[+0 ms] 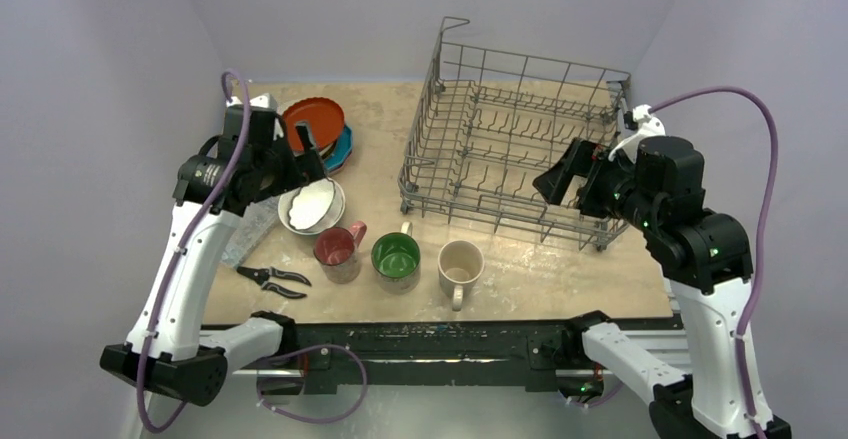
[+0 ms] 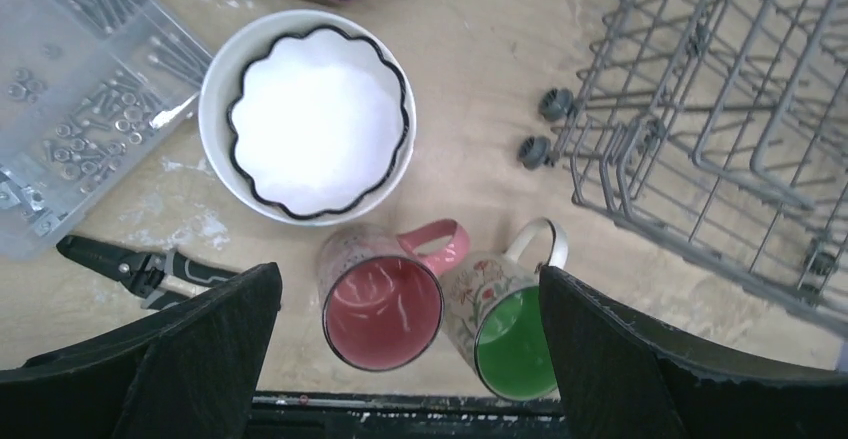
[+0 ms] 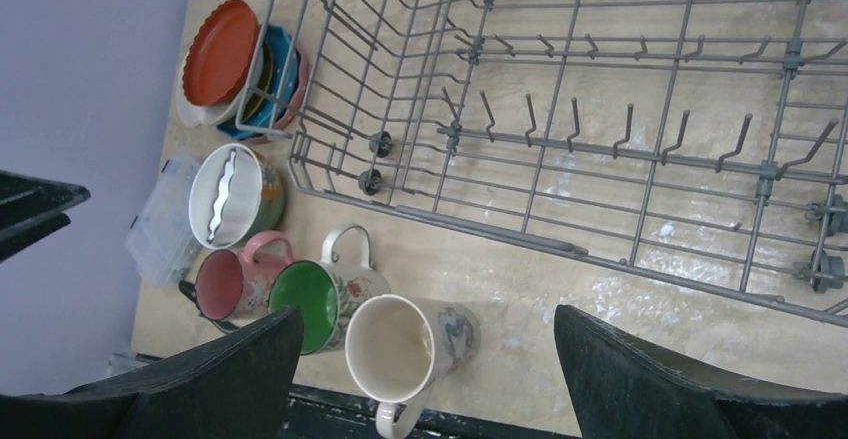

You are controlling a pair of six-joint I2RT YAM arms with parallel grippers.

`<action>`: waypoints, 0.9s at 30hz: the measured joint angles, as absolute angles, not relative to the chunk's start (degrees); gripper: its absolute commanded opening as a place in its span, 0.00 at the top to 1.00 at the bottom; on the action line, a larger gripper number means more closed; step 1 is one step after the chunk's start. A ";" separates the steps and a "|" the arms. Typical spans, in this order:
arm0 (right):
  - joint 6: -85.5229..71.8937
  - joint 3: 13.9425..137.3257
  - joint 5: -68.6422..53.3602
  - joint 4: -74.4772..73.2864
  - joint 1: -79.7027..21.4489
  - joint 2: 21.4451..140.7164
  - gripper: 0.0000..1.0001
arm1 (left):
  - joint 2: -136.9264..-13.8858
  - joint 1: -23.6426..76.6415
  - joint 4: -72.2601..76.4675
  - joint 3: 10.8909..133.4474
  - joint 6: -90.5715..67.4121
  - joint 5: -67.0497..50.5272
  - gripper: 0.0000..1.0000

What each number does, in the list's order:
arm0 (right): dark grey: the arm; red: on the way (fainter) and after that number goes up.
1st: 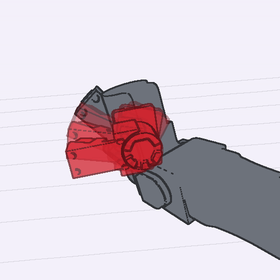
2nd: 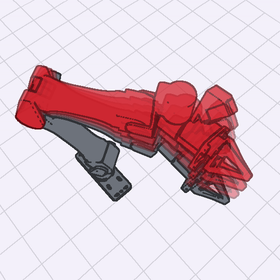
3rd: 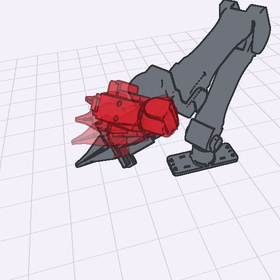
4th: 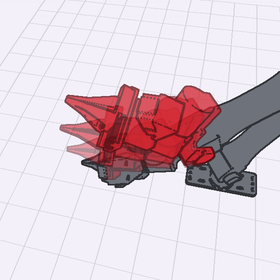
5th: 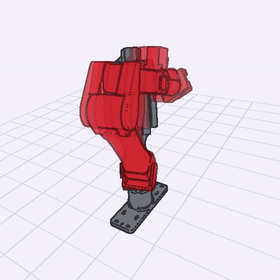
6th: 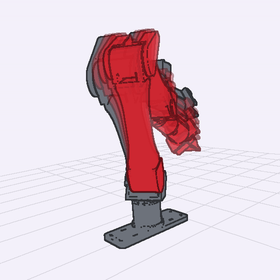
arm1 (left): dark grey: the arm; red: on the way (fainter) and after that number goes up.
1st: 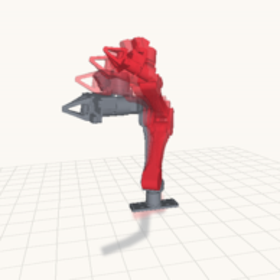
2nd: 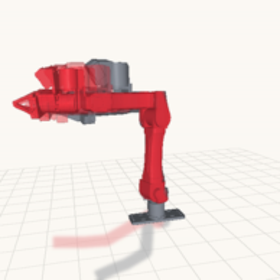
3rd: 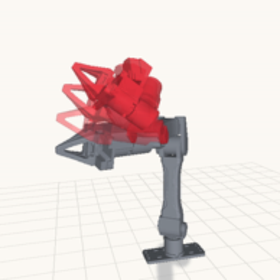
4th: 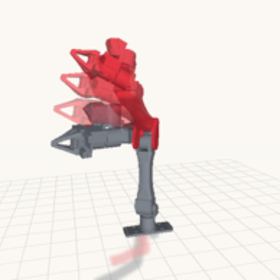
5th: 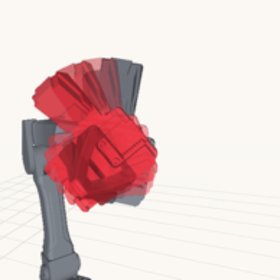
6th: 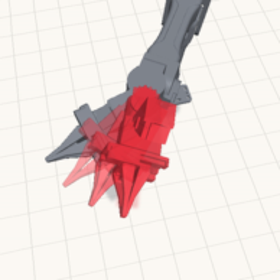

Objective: Load the mixed dishes into the dish rack
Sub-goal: Pick up the plate at the center of the board.

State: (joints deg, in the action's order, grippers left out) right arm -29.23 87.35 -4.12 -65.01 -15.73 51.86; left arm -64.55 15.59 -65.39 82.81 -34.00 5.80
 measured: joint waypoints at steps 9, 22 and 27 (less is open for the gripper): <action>-29.34 90.54 -4.03 -65.12 -15.73 59.31 0.02 | -70.89 -2.68 -53.69 81.32 -40.10 -0.12 0.09; -29.10 93.62 -0.84 -62.11 -15.73 68.31 0.02 | -97.58 -10.57 -41.60 89.45 -41.87 -4.54 0.15; -29.10 93.80 0.89 -61.25 -15.73 69.56 0.02 | -105.47 -11.00 -40.77 94.50 -37.17 -5.10 0.15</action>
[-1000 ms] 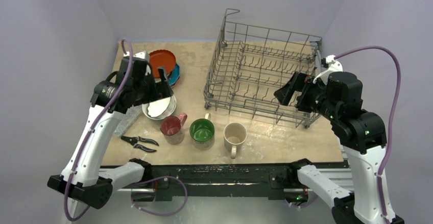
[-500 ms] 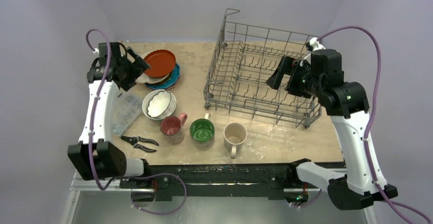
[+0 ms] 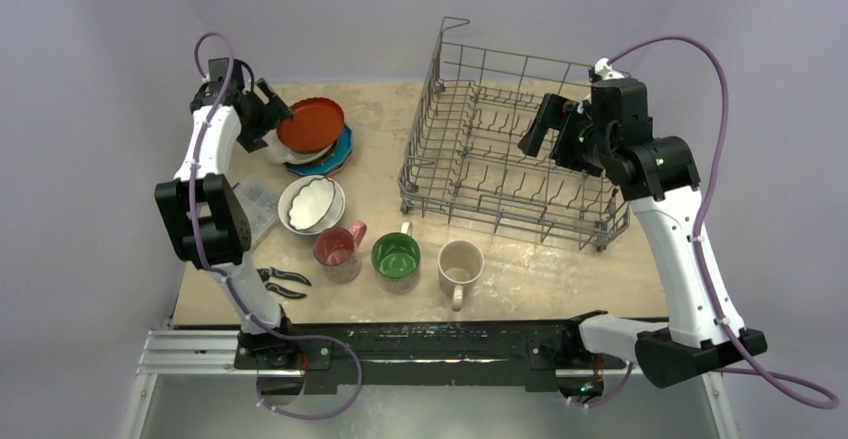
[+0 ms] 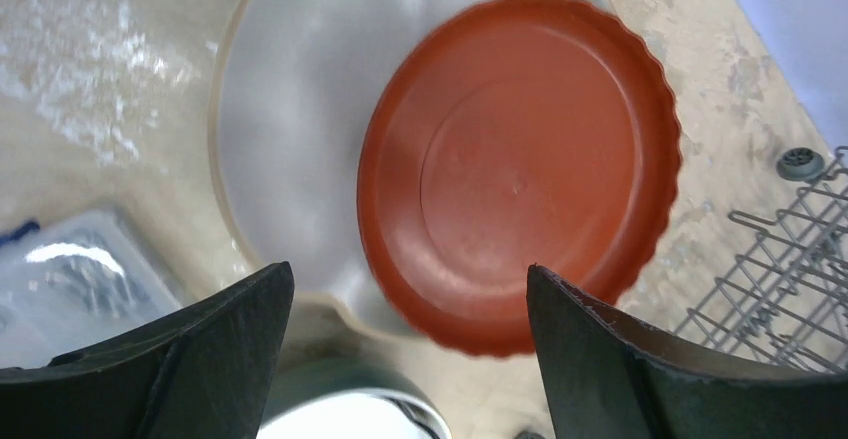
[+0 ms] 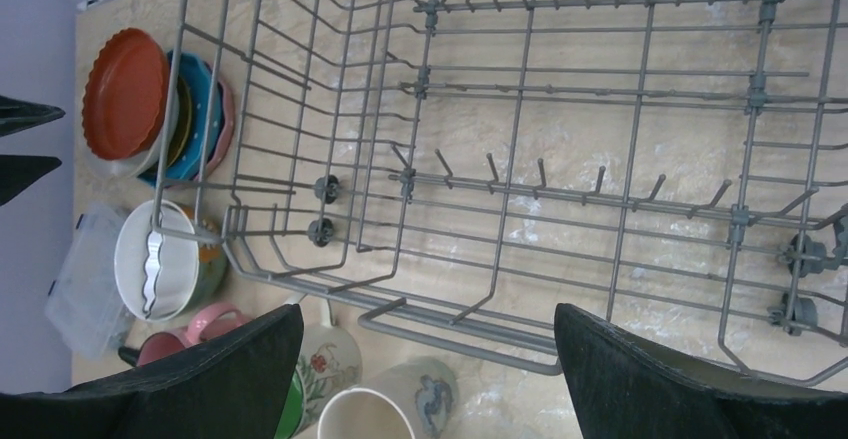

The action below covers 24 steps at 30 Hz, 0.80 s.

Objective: Load the mixed dishes into the dish rack
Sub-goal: Pick up the plate at the center of the board.

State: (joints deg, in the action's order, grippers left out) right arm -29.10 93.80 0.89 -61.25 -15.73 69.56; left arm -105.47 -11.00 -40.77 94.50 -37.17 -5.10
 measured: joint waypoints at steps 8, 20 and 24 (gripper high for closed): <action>-28.86 97.76 3.46 -60.82 -15.73 73.65 0.02 | -114.74 -11.25 -40.05 100.47 -31.81 -5.63 0.27; -27.35 101.84 5.06 -60.84 -15.73 79.37 0.02 | -119.90 -11.25 -39.20 102.54 -32.03 -6.33 0.54; -26.55 103.22 5.32 -60.86 -15.70 80.40 0.02 | -120.33 -11.25 -39.05 102.54 -32.32 -6.72 0.69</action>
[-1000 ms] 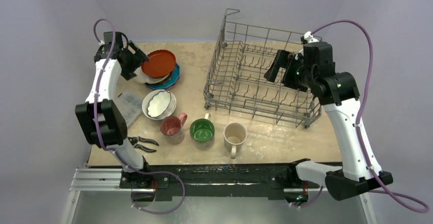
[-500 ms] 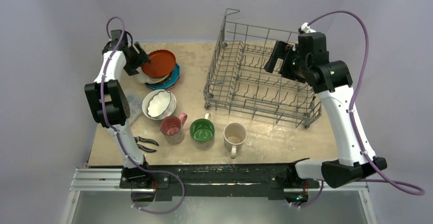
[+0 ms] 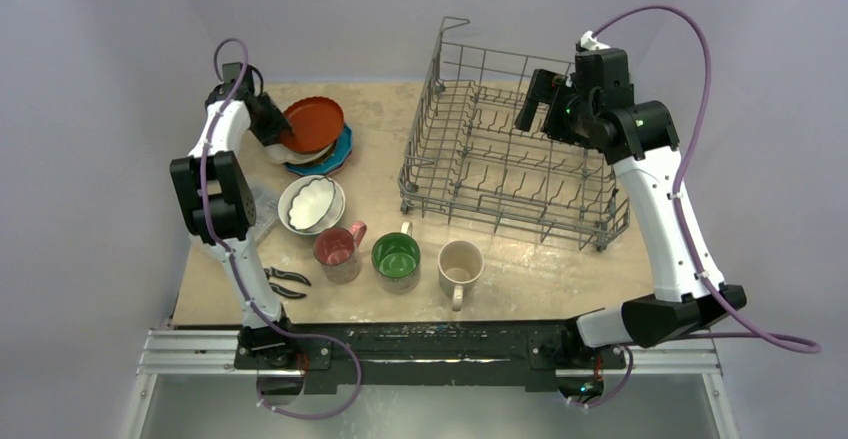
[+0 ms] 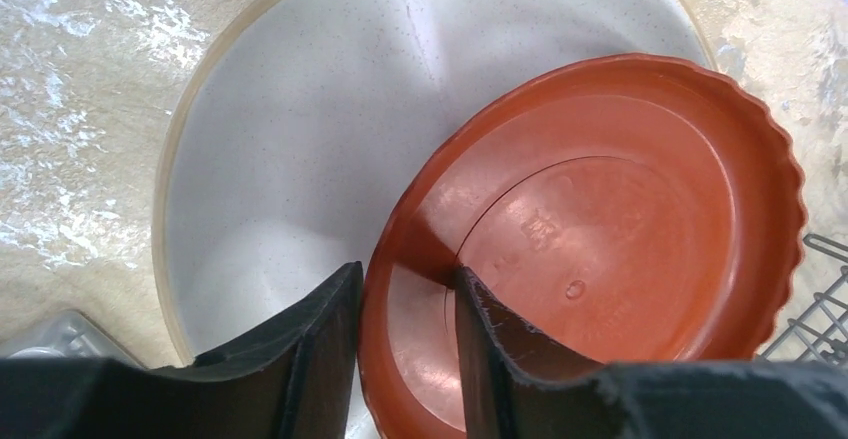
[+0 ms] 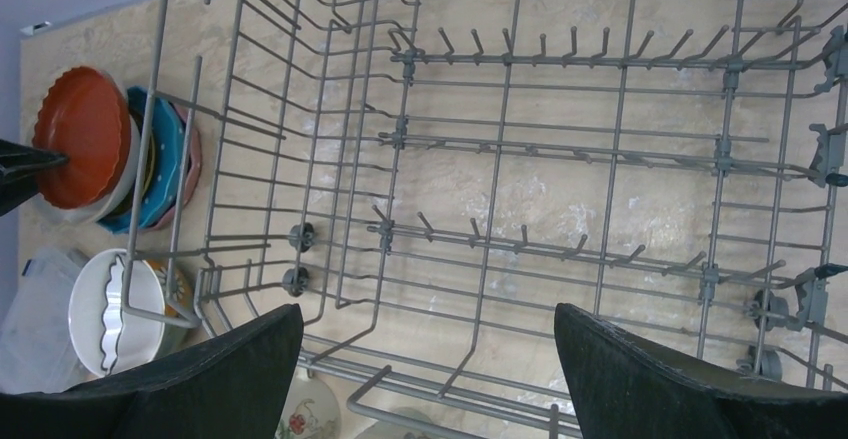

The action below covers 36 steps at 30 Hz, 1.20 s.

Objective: Load the mixed dishes into the dish rack
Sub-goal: Pick up the plate at the center of the board.

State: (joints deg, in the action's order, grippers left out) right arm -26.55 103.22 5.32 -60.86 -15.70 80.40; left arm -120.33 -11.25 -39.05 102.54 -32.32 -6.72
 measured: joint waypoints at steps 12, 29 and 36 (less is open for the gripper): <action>-24.34 103.90 5.48 -61.39 -15.68 80.62 0.02 | -120.20 -11.25 -41.28 106.96 -31.75 -7.31 1.00; -25.96 101.84 3.33 -64.69 -15.68 70.70 0.02 | -84.86 -7.60 -34.11 98.13 -43.20 -17.43 1.00; -29.23 96.40 -13.04 -59.68 -15.68 63.16 0.02 | -78.98 16.36 -29.34 93.91 -47.37 -20.01 1.00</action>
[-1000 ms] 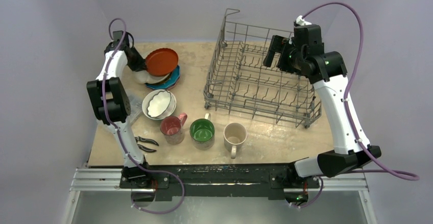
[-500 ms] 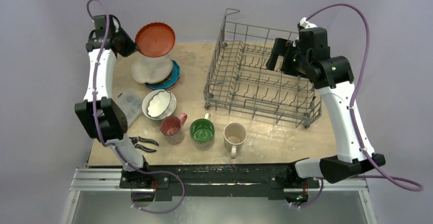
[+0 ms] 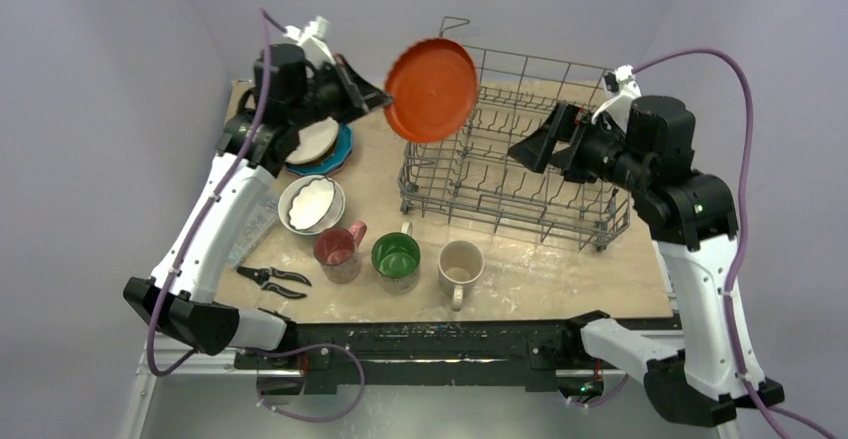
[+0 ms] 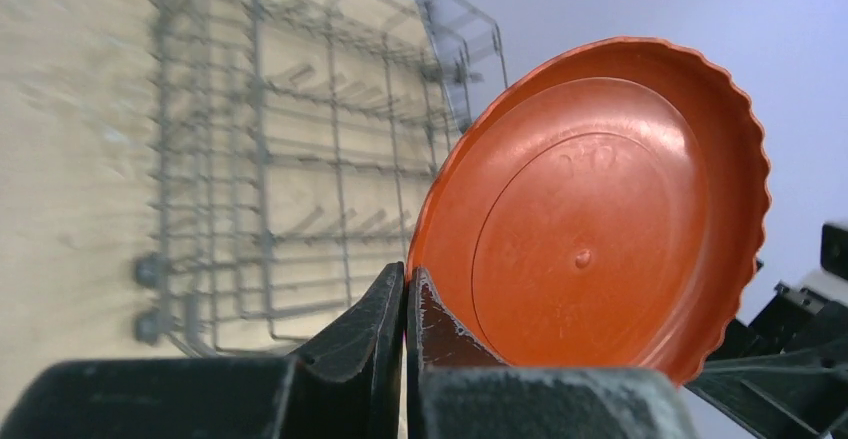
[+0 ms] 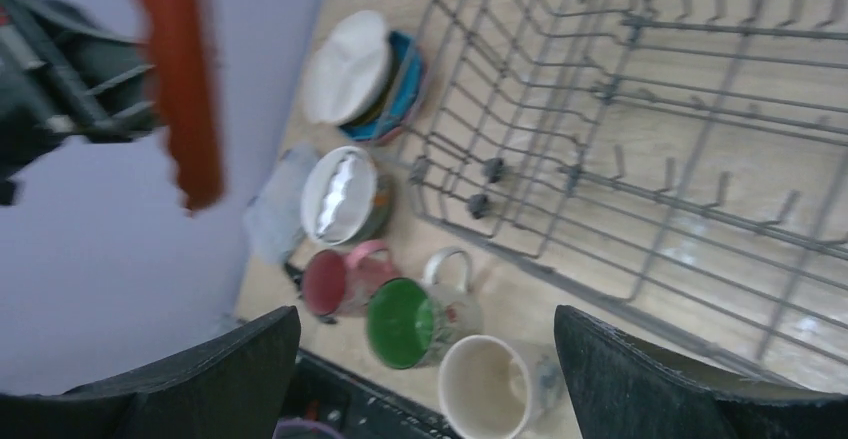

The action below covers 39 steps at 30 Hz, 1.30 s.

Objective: Load the mixed dishes into the dish rack
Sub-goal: Pick up the plate at the center of the board, then insert the plate into the dish rack.

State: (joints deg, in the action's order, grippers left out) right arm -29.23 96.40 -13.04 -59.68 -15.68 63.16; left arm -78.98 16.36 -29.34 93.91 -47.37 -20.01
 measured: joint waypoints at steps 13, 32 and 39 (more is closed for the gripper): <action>-44.10 82.54 -24.58 -44.56 -15.68 46.70 0.23 | -79.55 42.54 -35.62 93.49 -47.40 -10.20 1.00; -49.60 81.14 -17.39 -54.39 -15.68 52.49 0.78 | -87.42 54.92 -53.30 110.91 -39.92 12.38 1.00; -50.15 81.14 -17.06 -53.84 -15.68 52.73 1.00 | -88.92 54.87 -55.16 112.42 -38.04 13.15 0.51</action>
